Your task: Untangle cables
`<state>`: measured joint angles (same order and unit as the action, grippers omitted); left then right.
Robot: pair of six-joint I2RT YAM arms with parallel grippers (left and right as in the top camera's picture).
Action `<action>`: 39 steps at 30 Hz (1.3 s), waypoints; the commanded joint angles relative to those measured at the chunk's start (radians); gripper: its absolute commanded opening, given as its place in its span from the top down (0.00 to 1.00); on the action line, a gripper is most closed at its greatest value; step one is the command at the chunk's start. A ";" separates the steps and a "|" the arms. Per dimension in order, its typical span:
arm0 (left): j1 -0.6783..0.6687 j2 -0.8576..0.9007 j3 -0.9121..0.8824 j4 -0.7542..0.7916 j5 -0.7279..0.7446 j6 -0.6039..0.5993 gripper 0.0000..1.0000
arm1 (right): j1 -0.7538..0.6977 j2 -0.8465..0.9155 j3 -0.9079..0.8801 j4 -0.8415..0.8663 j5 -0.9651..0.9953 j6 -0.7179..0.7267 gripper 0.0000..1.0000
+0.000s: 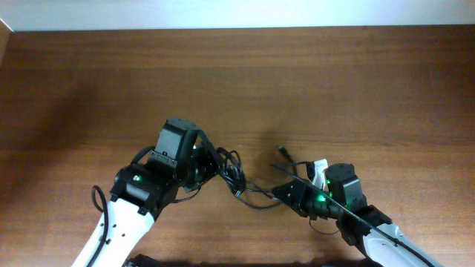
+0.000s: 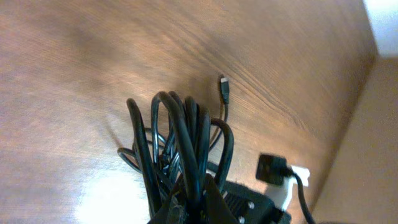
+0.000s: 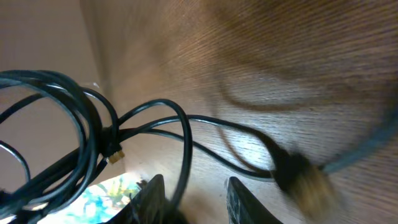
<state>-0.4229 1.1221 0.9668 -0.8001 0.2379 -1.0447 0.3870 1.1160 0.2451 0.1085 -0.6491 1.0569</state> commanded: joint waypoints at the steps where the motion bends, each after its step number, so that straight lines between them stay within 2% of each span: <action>1: 0.006 0.051 0.017 -0.009 -0.066 -0.261 1.00 | 0.005 0.004 -0.006 -0.081 0.033 -0.066 0.67; 2: 0.006 0.066 0.017 -0.009 -0.066 -0.359 0.99 | 0.005 0.004 -0.006 -0.113 0.033 -0.099 0.67; 3: 0.006 0.093 0.017 -0.009 -0.059 -0.562 0.82 | 0.005 0.004 -0.006 -0.179 0.043 -0.153 0.67; 4: 0.007 0.105 0.017 -0.008 -0.060 -0.647 0.77 | 0.005 0.004 -0.006 -0.216 0.068 -0.168 0.66; 5: 0.007 0.117 0.017 0.001 -0.064 -0.686 0.67 | 0.005 0.004 -0.006 -0.274 0.116 -0.167 0.59; 9: 0.007 0.177 0.017 -0.004 -0.236 -0.686 0.70 | 0.005 0.004 -0.006 -0.383 0.229 -0.168 0.57; 10: 0.006 0.195 0.017 -0.010 -0.266 -0.686 0.67 | 0.005 0.004 -0.006 -0.386 0.236 -0.171 0.56; 11: 0.007 0.217 0.017 -0.022 -0.292 -0.671 0.57 | 0.005 0.004 -0.006 -0.390 0.245 -0.185 0.51; 13: 0.007 0.254 0.017 -0.028 -0.322 -0.509 0.22 | 0.005 0.004 -0.006 -0.409 0.290 -0.216 0.41; 15: 0.007 0.257 0.018 0.001 -0.406 -0.241 0.13 | 0.005 0.004 -0.006 -0.460 0.373 -0.216 0.35; 17: 0.007 0.257 0.018 0.045 -0.422 -0.027 0.09 | 0.005 0.004 -0.013 -0.502 0.457 -0.215 0.31; 20: 0.006 0.257 0.018 0.048 -0.421 0.142 0.11 | 0.005 0.004 -0.025 -0.497 0.467 -0.215 0.31; 21: 0.006 0.259 0.017 0.046 -0.410 0.235 0.10 | 0.005 0.004 -0.026 -0.497 0.468 -0.215 0.31; 24: 0.006 0.276 0.002 0.026 -0.283 0.252 0.05 | 0.005 0.004 -0.026 -0.494 0.478 -0.215 0.29; 25: 0.006 0.298 -0.018 0.029 -0.252 0.200 0.03 | 0.005 0.004 -0.026 -0.494 0.478 -0.215 0.27; 27: 0.006 0.360 -0.035 0.029 -0.225 0.152 0.05 | 0.005 0.004 -0.026 -0.495 0.478 -0.215 0.26; 29: 0.006 0.430 -0.035 0.031 -0.226 0.153 0.14 | 0.005 0.004 -0.026 -0.495 0.478 -0.215 0.25; 30: 0.006 0.474 -0.035 0.037 -0.226 0.153 0.23 | 0.005 0.004 -0.026 -0.495 0.478 -0.215 0.25; 36: 0.006 0.679 -0.035 0.107 -0.225 0.152 0.39 | 0.005 0.004 -0.026 -0.495 0.478 -0.215 0.24; 38: 0.006 0.703 -0.035 0.120 -0.226 0.152 0.61 | 0.005 0.004 -0.026 -0.496 0.477 -0.215 0.24; 39: 0.006 0.705 -0.035 0.124 -0.226 0.152 0.91 | 0.005 0.004 -0.026 -0.498 0.470 -0.214 0.24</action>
<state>-0.4217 1.7523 0.9607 -0.7055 -0.0074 -0.8894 0.3946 1.0740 0.3023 -0.3370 -0.3630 0.8600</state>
